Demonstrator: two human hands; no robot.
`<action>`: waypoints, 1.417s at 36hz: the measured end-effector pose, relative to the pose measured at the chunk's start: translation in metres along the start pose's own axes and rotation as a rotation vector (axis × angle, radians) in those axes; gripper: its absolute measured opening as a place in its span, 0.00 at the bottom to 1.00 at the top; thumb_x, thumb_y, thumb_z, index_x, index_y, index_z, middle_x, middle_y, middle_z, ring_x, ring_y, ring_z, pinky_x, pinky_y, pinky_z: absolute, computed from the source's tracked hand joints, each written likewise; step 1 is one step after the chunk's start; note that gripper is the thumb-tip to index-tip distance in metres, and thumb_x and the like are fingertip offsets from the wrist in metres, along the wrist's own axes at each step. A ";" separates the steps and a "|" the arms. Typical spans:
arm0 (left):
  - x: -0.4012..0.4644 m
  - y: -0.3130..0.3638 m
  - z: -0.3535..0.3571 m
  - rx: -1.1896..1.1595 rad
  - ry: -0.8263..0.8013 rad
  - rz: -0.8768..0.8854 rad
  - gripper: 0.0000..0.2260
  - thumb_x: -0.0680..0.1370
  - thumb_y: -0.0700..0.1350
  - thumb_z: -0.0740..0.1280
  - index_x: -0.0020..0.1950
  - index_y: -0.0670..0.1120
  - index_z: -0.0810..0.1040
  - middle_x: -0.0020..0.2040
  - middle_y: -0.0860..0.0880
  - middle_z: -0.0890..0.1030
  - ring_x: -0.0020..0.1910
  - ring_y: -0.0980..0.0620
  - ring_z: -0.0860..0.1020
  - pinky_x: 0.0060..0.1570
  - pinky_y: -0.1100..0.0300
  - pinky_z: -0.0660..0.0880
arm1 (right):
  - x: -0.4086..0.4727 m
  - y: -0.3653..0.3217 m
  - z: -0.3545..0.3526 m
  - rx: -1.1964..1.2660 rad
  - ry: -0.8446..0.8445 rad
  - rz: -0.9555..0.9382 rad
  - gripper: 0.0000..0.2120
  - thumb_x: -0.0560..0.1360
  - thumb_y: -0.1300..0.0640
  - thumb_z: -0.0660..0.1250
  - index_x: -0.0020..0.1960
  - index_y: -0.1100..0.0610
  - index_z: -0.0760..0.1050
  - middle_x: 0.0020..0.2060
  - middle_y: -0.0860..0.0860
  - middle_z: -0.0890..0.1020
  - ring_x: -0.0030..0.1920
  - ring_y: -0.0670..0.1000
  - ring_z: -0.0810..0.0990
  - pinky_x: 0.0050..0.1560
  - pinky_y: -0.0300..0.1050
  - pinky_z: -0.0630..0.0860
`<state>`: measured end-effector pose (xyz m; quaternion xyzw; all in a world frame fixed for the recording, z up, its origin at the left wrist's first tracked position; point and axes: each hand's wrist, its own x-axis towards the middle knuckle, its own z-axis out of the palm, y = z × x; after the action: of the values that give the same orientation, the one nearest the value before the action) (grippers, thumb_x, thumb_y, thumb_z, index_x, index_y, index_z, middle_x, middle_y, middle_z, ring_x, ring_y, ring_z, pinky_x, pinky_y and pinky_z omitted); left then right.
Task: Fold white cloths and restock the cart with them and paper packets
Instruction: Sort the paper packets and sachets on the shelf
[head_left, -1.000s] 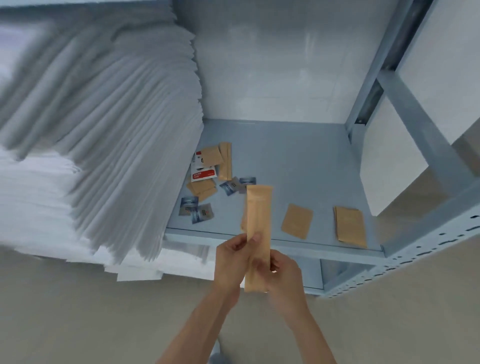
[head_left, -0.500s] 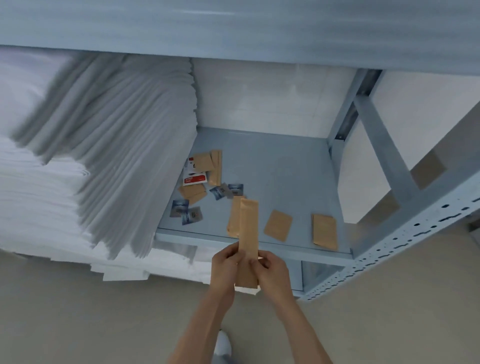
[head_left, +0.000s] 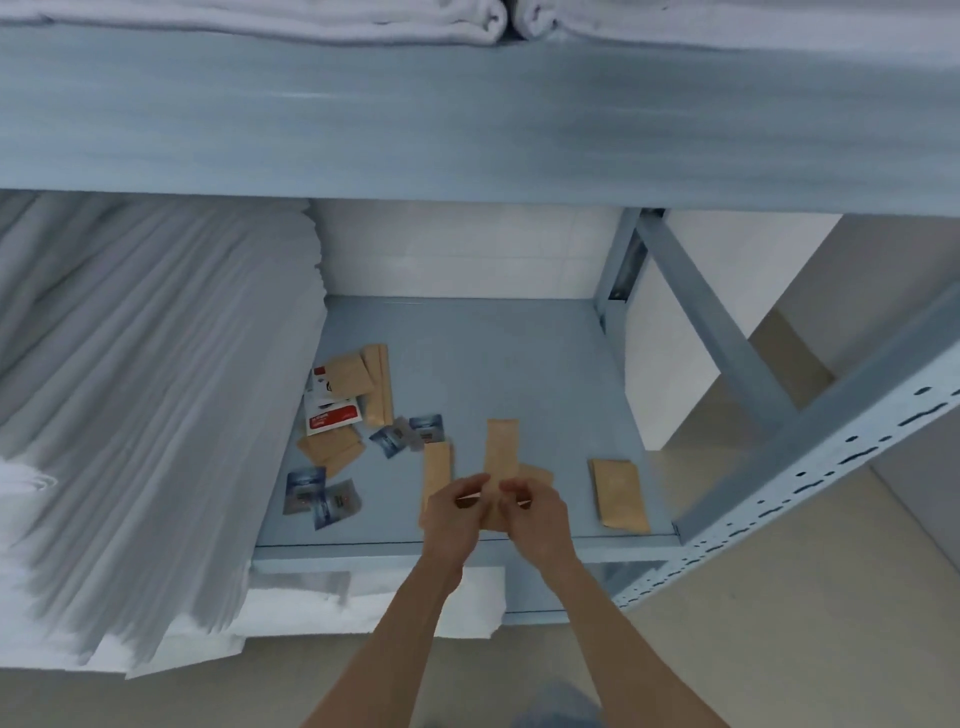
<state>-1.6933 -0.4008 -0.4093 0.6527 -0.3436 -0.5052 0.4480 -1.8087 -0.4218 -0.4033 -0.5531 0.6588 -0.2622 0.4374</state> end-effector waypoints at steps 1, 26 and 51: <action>0.005 0.001 0.001 0.025 -0.006 0.009 0.11 0.78 0.39 0.70 0.61 0.46 0.82 0.53 0.48 0.85 0.52 0.53 0.83 0.53 0.62 0.79 | 0.007 -0.001 -0.001 0.013 -0.002 0.005 0.09 0.81 0.60 0.64 0.58 0.57 0.79 0.51 0.50 0.81 0.48 0.50 0.80 0.53 0.44 0.78; 0.140 -0.028 0.068 0.320 0.005 0.282 0.10 0.80 0.35 0.64 0.58 0.38 0.82 0.54 0.47 0.78 0.55 0.51 0.76 0.56 0.62 0.72 | 0.156 0.042 -0.027 -0.328 -0.206 -0.313 0.13 0.78 0.50 0.68 0.58 0.56 0.80 0.46 0.51 0.81 0.45 0.51 0.77 0.47 0.46 0.73; 0.226 -0.074 0.078 0.927 -0.023 0.715 0.16 0.82 0.38 0.60 0.69 0.41 0.75 0.71 0.45 0.72 0.68 0.46 0.67 0.60 0.62 0.63 | 0.246 0.097 -0.012 -0.931 0.011 -0.630 0.20 0.81 0.52 0.59 0.72 0.52 0.69 0.68 0.51 0.68 0.68 0.56 0.64 0.67 0.51 0.64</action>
<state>-1.7119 -0.5964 -0.5648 0.6184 -0.7326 -0.1266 0.2546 -1.8693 -0.6348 -0.5483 -0.8564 0.5104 -0.0647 0.0443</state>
